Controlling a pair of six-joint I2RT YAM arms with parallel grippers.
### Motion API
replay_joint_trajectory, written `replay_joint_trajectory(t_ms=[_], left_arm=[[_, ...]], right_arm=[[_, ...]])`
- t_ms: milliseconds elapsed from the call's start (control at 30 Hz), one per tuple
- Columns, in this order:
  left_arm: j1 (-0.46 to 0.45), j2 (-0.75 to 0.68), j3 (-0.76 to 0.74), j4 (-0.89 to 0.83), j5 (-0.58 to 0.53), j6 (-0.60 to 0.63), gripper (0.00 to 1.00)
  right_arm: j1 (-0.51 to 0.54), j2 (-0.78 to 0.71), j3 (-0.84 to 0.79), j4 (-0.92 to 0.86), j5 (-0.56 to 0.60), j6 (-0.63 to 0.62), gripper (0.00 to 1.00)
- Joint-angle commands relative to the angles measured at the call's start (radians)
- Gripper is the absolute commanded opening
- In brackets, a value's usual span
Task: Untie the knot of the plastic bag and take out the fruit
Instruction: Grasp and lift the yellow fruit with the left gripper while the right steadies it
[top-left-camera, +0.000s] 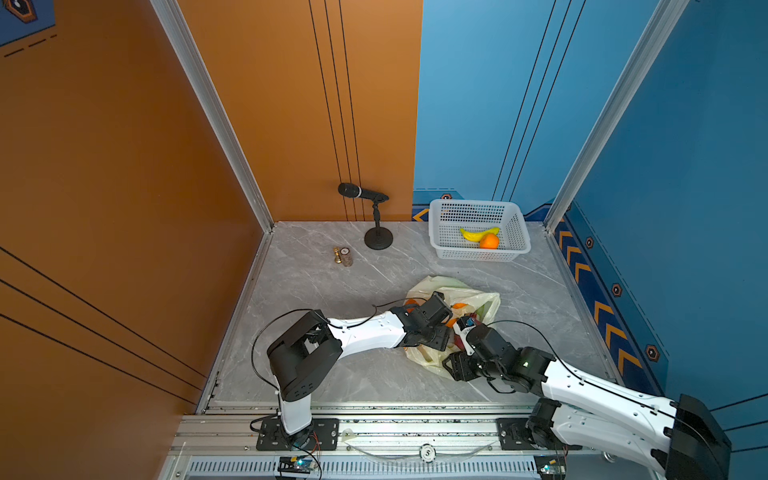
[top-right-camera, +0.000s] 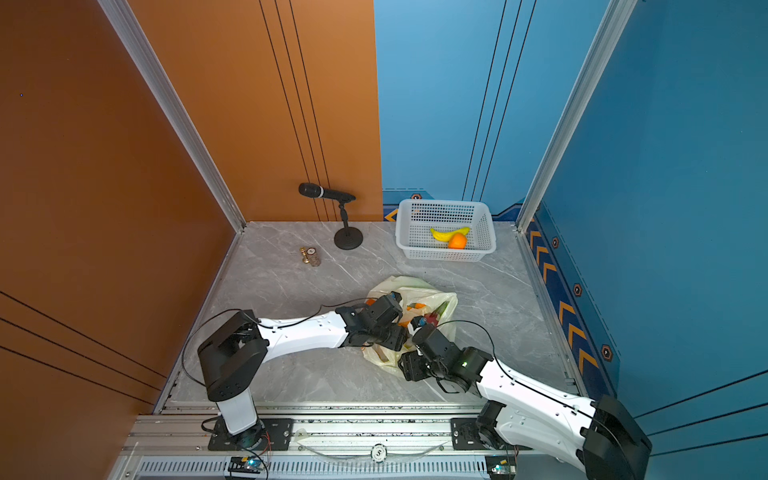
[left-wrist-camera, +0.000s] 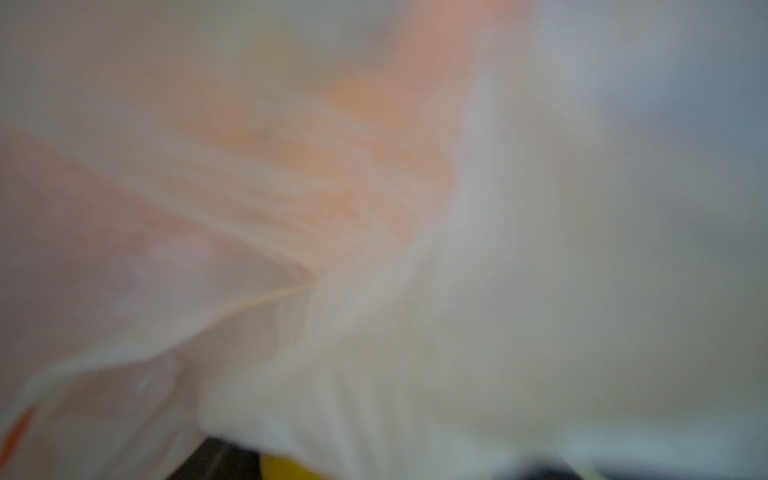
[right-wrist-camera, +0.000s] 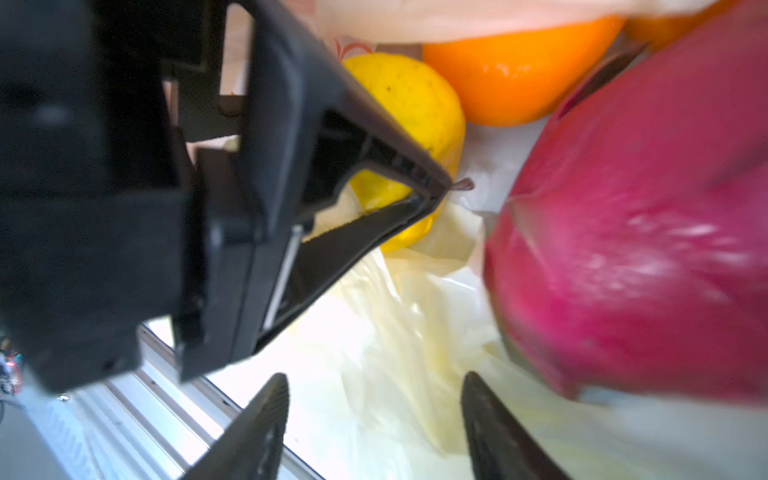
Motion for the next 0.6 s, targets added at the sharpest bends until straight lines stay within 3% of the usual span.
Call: replay_joint_trajectory(t_ms=[0,433,567], left_arm=[[0.013,-0.045,-0.025,0.014,0.029,0.022,0.52],[0.017,-0.167,-0.105,0.206,0.066,0.081,0.50],[0.019,-0.202,-0.160,0.287,0.083,0.132,0.49]], right_arm=[[-0.021,-0.056,0.058,-0.085,0.053,-0.026,0.74],[-0.258,-0.155,0.136,-0.132,-0.054,-0.007,0.77],[-0.362,-0.126,0.179,-0.131,-0.152,0.020,0.76]])
